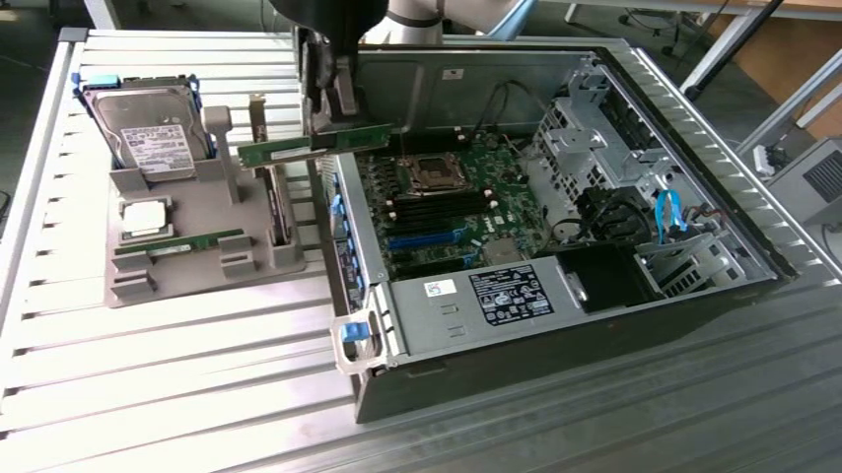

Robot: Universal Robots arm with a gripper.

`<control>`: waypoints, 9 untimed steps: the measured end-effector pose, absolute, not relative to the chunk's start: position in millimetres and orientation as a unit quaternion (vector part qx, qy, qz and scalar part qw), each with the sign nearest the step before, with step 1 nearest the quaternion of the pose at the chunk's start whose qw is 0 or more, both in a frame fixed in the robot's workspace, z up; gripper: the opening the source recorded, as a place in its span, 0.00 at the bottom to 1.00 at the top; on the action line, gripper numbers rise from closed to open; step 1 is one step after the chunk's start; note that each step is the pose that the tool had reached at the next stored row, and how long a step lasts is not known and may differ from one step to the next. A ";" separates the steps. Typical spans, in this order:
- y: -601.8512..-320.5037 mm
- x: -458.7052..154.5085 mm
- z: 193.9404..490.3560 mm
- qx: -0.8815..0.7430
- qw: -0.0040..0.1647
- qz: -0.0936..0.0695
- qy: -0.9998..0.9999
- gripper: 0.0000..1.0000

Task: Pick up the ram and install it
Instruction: 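Pick up the ram and move it above insertion slot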

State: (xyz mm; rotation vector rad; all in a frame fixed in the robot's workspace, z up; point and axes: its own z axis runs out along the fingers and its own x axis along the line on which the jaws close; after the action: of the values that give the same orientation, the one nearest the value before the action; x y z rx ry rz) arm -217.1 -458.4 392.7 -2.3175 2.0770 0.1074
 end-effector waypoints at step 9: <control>-458.4 -203.6 392.7 -0.744 0.014 0.034 0.667 0.12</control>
State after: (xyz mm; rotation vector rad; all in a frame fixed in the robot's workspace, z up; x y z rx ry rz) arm -203.6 -458.4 392.7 -2.3176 2.0769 0.1073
